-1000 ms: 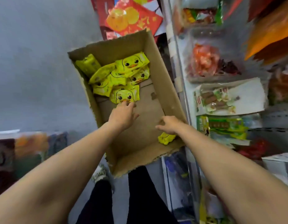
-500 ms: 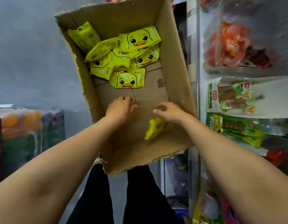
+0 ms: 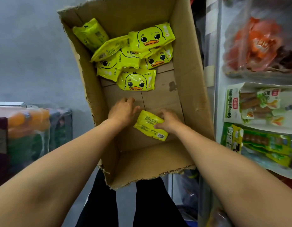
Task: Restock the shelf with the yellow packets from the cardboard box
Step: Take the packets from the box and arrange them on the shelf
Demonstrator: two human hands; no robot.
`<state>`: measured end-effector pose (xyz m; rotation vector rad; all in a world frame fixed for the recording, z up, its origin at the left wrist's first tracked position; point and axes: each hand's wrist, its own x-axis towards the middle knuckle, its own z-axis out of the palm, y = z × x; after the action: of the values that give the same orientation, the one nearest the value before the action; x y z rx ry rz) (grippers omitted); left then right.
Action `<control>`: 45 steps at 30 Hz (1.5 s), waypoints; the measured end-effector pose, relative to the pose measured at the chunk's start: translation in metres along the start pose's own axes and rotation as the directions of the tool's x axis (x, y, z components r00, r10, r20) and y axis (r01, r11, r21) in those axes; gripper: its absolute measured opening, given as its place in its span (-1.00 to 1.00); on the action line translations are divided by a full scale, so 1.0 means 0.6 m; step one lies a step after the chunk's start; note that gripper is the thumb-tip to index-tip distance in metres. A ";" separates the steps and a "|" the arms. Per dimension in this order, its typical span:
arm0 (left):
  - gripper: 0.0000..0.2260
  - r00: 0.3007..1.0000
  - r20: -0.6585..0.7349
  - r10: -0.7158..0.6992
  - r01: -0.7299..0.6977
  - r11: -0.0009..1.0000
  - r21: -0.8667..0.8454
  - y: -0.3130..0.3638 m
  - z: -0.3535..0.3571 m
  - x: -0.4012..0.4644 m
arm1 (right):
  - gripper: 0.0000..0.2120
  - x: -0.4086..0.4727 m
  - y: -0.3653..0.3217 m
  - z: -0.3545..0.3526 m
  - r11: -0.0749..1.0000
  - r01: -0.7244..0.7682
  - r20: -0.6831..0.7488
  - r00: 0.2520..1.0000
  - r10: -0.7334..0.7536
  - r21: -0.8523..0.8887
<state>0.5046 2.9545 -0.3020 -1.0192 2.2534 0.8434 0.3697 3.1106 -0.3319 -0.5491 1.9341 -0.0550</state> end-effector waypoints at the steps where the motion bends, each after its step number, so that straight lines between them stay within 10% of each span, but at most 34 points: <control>1: -0.60 1.000 0.003 -0.004 0.004 1.000 0.002 -0.002 0.002 0.002 | -0.43 0.005 0.002 0.005 0.999 -0.002 -0.003 1.000 0.002 -0.035; 6: -0.60 0.999 -0.003 -0.043 0.043 0.999 -0.010 -0.009 0.005 0.008 | -0.91 0.007 0.002 -0.005 0.995 0.008 -0.072 0.997 -0.002 0.096; 14: -0.61 0.998 -0.035 -0.053 0.053 0.999 -0.002 -0.003 0.002 0.014 | -0.41 -0.006 -0.007 0.022 0.981 -0.007 0.037 0.999 0.015 -0.196; 21: -0.45 0.979 -0.177 0.106 -0.085 0.989 0.123 0.000 -0.026 0.067 | -0.69 -0.023 -0.033 -0.035 0.984 0.106 -0.242 0.968 -0.069 0.143; 26: -0.47 0.984 -0.114 0.136 -0.133 0.991 0.032 -0.006 -0.038 0.119 | -0.66 -0.019 -0.028 -0.047 0.946 0.306 -0.279 0.905 -0.323 -0.104; 36: -0.38 0.981 -0.188 0.045 -0.058 0.996 -0.069 -0.006 -0.046 0.132 | -0.26 0.024 -0.027 -0.007 0.998 0.049 -0.302 0.952 -0.038 0.029; 45: -0.39 0.975 -0.134 -0.180 0.166 0.980 -0.105 -0.009 -0.014 0.128 | -0.47 0.022 -0.032 0.025 0.998 -0.035 -0.194 0.980 0.046 0.060</control>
<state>0.4627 2.9099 -0.3496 -1.3371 2.2183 0.8296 0.3855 3.0916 -0.3440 -0.4806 2.1274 -0.1420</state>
